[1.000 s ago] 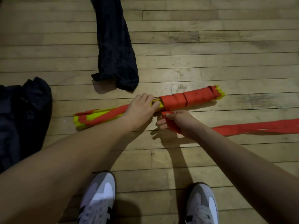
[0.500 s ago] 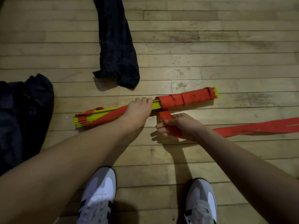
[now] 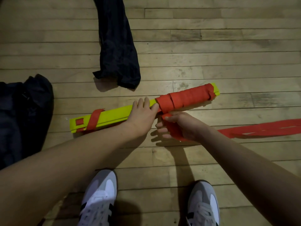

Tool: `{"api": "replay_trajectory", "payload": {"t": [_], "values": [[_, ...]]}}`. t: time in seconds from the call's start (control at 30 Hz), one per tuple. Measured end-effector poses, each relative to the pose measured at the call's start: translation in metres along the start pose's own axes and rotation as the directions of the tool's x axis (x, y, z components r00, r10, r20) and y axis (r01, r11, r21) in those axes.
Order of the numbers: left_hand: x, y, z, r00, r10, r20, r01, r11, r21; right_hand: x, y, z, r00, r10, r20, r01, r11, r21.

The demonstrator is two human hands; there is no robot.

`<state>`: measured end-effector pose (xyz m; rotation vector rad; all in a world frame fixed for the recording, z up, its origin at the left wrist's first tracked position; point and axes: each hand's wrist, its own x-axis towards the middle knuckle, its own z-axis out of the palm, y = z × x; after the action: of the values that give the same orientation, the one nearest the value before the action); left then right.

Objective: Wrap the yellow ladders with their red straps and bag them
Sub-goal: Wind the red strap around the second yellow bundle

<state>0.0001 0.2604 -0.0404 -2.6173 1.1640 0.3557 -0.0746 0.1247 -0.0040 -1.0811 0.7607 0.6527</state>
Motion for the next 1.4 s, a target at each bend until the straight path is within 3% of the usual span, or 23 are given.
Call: {"api": "replay_trajectory", "payload": {"t": [0.2, 0.37, 0.57, 0.73, 0.87, 1.0, 1.1, 1.27, 1.4], "values": [[0.007, -0.014, -0.013, 0.997, -0.077, 0.002, 0.076, 0.978, -0.195, -0.007, 0.012, -0.002, 0.997, 0.036, -0.066, -0.041, 0.997, -0.072], [0.02, -0.02, -0.023, 0.981, -0.137, 0.141, 0.168, 0.955, -0.245, -0.008, 0.004, 0.002, 0.997, 0.0, -0.072, -0.008, 0.993, -0.118], [0.03, -0.027, -0.029, 0.974, -0.188, 0.124, 0.212, 0.953, -0.216, -0.007, -0.006, 0.002, 0.994, -0.038, -0.101, 0.016, 0.979, -0.205], [0.024, -0.027, -0.026, 0.985, -0.169, 0.014, 0.169, 0.972, -0.161, -0.004, -0.009, 0.005, 0.998, -0.031, -0.057, 0.023, 0.99, -0.136], [0.008, -0.016, -0.015, 0.985, -0.076, -0.157, 0.064, 0.995, -0.078, -0.003, -0.005, 0.007, 0.999, -0.035, -0.026, 0.03, 0.988, -0.154], [-0.009, 0.0, 0.001, 0.981, 0.032, -0.192, -0.038, 0.999, -0.029, -0.001, 0.007, 0.006, 0.999, -0.031, -0.028, 0.027, 0.992, -0.122], [-0.024, 0.007, 0.013, 0.984, 0.098, -0.147, -0.109, 0.992, -0.068, -0.001, 0.014, 0.004, 0.999, 0.007, -0.049, -0.013, 0.993, -0.121], [-0.026, 0.002, 0.013, 1.0, -0.005, 0.0, 0.005, 1.0, -0.021, -0.002, 0.017, 0.003, 0.996, 0.04, -0.074, -0.046, 0.996, -0.08], [-0.023, -0.004, 0.008, 1.0, -0.025, -0.015, 0.024, 0.999, -0.035, -0.004, 0.015, 0.007, 0.995, 0.063, -0.071, -0.067, 0.997, -0.05]]}}
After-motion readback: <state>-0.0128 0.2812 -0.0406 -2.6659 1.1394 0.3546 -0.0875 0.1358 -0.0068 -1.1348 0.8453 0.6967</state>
